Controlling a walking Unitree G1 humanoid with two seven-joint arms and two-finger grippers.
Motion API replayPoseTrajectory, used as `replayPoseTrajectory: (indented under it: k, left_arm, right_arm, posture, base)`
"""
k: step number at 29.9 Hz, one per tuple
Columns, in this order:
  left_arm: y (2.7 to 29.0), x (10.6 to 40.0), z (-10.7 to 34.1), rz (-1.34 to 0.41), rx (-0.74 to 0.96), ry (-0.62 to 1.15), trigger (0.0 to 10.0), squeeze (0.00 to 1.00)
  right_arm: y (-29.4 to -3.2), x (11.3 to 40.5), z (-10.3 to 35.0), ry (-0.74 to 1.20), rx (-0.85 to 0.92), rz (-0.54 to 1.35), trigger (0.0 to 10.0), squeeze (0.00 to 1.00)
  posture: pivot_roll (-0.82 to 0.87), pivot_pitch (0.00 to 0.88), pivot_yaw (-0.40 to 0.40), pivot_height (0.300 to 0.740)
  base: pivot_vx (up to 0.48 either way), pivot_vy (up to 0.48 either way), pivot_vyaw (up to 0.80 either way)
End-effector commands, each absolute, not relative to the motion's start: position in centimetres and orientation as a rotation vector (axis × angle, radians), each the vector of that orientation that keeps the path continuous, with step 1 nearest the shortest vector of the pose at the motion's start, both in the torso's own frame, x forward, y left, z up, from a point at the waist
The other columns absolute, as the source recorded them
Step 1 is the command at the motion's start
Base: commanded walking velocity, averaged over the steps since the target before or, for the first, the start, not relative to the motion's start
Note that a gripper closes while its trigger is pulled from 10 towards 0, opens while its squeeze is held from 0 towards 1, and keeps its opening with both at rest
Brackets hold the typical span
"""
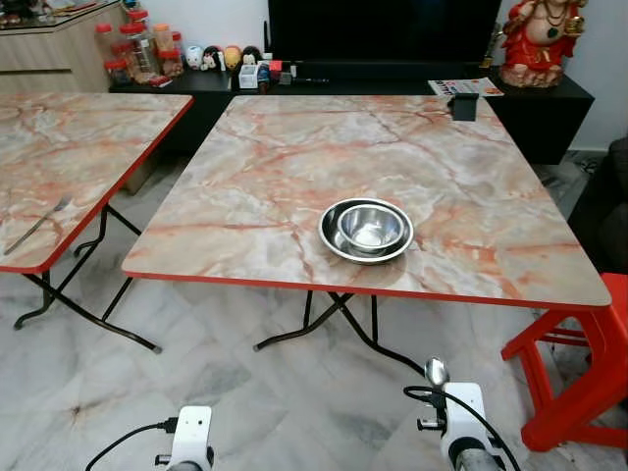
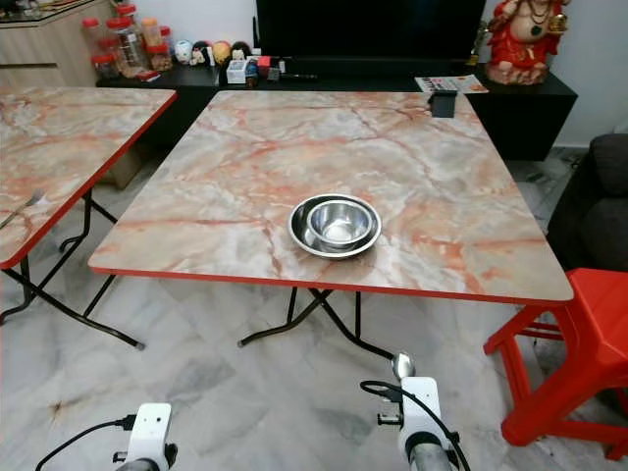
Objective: Setting the table
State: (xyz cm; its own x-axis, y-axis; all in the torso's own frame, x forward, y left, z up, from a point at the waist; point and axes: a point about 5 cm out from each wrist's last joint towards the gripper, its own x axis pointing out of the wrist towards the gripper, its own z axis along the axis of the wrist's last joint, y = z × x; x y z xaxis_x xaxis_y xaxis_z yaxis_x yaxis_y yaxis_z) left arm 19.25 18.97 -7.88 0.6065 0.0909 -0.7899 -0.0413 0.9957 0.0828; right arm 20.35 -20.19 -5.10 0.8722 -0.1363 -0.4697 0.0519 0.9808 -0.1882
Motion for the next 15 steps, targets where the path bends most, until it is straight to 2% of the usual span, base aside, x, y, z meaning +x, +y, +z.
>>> replayPoseTrajectory:
  k: [1, 2, 5, 11, 15]
  left_arm:
    - [19.3, 19.1, -7.9, 0.079, 0.066, 0.92, 10.0, 0.0]
    - [19.4, 19.0, -8.0, 0.072, 0.073, 0.923, 10.0, 0.0]
    - [19.5, 18.9, -8.0, 0.07, 0.075, 0.925, 10.0, 0.0]
    - [19.5, 19.0, -8.0, 0.059, 0.083, 0.926, 10.0, 0.0]
    - [19.6, 19.0, -7.9, 0.054, 0.088, 0.925, 10.0, 0.0]
  right_arm:
    - [-20.2, 20.3, -4.5, 0.435, -0.25, -0.072, 10.0, 0.0]
    - [-20.3, 20.0, -3.9, 0.361, -0.324, -0.064, 10.0, 0.0]
    - [-20.6, 19.1, -3.2, 0.284, -0.36, -0.09, 10.0, 0.0]
    - [-21.3, 17.4, -2.2, 0.2, -0.412, -0.152, 10.0, 0.0]
    - [-21.3, 17.2, -1.3, 0.15, -0.443, -0.168, 10.0, 0.0]
  posture:
    - [-0.12, 0.0, 0.018, 0.74]
    - [-0.13, 0.0, 0.021, 0.74]
    - [-0.13, 0.0, 0.024, 0.74]
    - [-0.14, 0.0, 0.038, 0.74]
    - [-0.15, 0.0, 0.041, 0.74]
  base:
    - [0.0, 0.0, 0.0]
    - [0.0, 0.0, 0.0]
    - [0.0, 0.0, 0.0]
    - [0.0, 0.0, 0.0]
    - [0.0, 0.0, 0.0]
